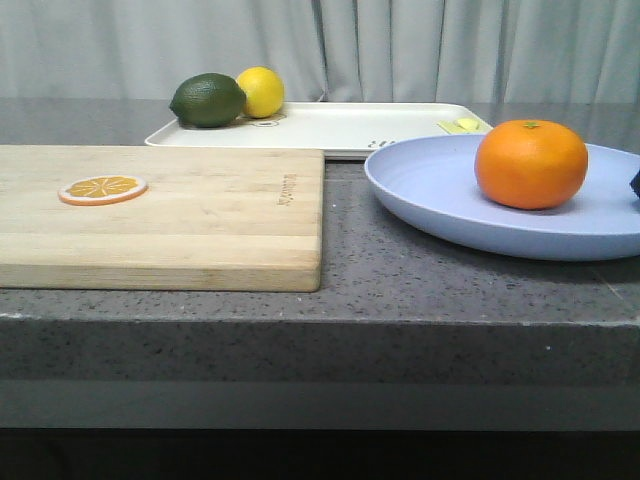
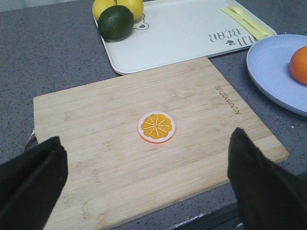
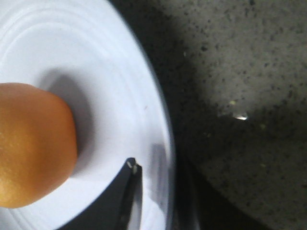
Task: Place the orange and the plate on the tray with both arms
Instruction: 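Grip the blue plate rim with the right gripper and lift it, then lower the plate onto the white tray and open the right gripper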
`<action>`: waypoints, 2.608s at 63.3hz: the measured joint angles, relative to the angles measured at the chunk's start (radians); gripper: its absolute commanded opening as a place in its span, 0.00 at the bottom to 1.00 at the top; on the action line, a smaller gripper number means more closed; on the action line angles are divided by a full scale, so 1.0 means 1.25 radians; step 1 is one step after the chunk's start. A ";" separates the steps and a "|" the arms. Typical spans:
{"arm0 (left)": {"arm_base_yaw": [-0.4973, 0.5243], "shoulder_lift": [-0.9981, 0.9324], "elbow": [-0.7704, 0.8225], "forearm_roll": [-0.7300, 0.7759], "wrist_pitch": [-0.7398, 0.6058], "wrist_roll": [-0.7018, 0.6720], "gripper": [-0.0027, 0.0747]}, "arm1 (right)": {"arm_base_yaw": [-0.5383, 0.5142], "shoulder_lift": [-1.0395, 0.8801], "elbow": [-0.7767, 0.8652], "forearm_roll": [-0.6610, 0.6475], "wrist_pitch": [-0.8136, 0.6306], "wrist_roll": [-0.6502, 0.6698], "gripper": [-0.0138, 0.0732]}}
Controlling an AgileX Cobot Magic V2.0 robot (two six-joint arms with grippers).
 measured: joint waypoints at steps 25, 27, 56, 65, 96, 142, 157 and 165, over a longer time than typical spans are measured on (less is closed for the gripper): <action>0.000 0.000 0.000 0.000 0.000 0.000 0.89 | -0.001 0.001 0.000 0.006 -0.010 0.000 0.08; 0.000 0.000 0.000 0.000 0.000 0.000 0.89 | -0.001 0.001 0.000 0.006 -0.010 0.000 0.08; 0.000 0.000 0.000 0.000 0.000 0.000 0.89 | 0.011 0.002 -0.044 0.027 -0.013 0.048 0.08; 0.000 0.000 0.000 0.000 0.000 0.000 0.89 | 0.051 0.011 -0.114 0.028 -0.025 0.121 0.08; 0.000 0.000 0.000 0.000 0.000 0.000 0.89 | 0.178 0.289 -0.517 0.033 -0.023 0.330 0.08; 0.000 0.000 0.000 0.000 0.000 0.000 0.89 | 0.244 0.524 -0.821 -0.081 -0.013 0.488 0.08; 0.000 0.000 0.000 0.000 0.000 0.000 0.89 | 0.244 0.524 -0.821 -0.081 -0.011 0.489 0.08; 0.000 0.000 0.000 0.000 0.000 0.000 0.89 | 0.244 0.524 -0.821 -0.081 -0.008 0.489 0.08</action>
